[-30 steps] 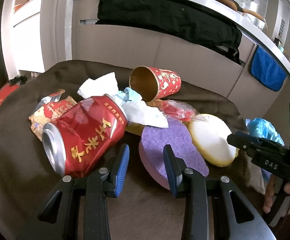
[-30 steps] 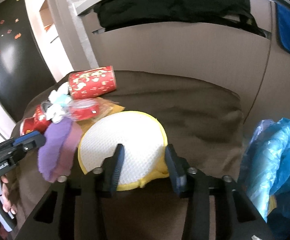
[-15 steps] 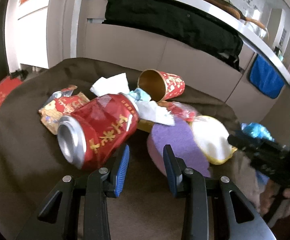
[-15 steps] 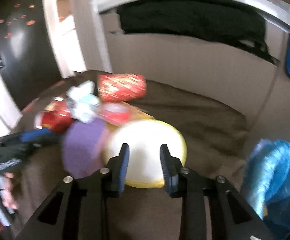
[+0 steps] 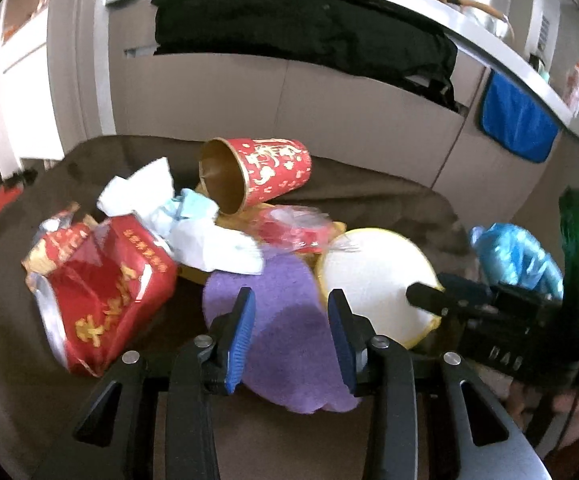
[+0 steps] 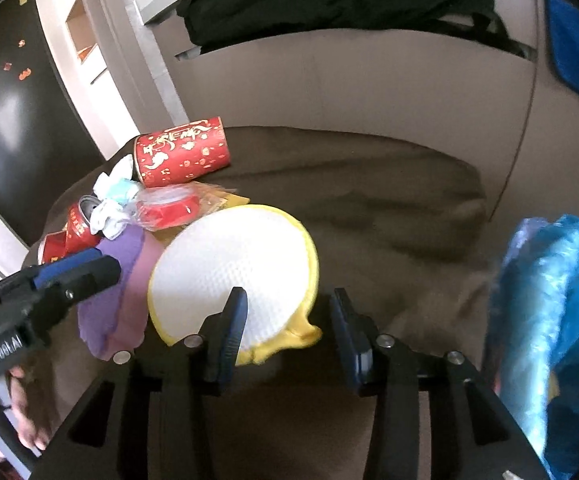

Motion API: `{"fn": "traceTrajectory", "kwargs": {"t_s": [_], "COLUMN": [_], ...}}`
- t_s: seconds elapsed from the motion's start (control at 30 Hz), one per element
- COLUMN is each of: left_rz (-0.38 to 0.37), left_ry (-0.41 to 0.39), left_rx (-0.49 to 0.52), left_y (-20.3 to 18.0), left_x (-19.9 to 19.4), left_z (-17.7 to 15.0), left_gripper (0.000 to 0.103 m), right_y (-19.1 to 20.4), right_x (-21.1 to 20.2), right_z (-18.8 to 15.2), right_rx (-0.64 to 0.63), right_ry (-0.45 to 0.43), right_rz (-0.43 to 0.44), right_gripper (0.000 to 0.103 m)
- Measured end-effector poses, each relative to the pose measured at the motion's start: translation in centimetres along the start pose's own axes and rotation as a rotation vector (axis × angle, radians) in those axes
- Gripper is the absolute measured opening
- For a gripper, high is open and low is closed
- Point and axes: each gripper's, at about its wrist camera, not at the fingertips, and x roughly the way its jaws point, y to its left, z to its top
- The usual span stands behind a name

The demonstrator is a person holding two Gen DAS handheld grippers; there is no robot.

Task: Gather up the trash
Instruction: 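Grasp the yellow round sponge edge with the right tool and lift it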

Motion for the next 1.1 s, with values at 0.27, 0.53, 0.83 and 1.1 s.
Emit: {"fn": "traceTrajectory", "kwargs": {"t_s": [0.27, 0.53, 0.83, 1.1], "left_rz": [0.043, 0.029, 0.006, -0.020], "left_ry": [0.003, 0.005, 0.007, 0.018], "left_rx": [-0.060, -0.104, -0.156, -0.200], "left_y": [4.3, 6.5, 8.2, 9.0], "left_x": [-0.5, -1.2, -2.2, -2.7], "left_z": [-0.7, -1.4, -1.9, -2.2], "left_gripper": [0.042, 0.042, 0.042, 0.042], "right_y": [1.4, 4.9, 8.1, 8.8], "right_x": [0.5, -3.4, -3.9, -1.3], "right_z": [0.2, 0.6, 1.0, 1.0], "right_rx": [-0.001, -0.087, -0.183, -0.152], "right_ry": [0.018, -0.117, -0.116, -0.094], "right_rz": [0.073, 0.091, 0.132, 0.112], "right_gripper": [0.043, 0.035, 0.028, 0.013]}}
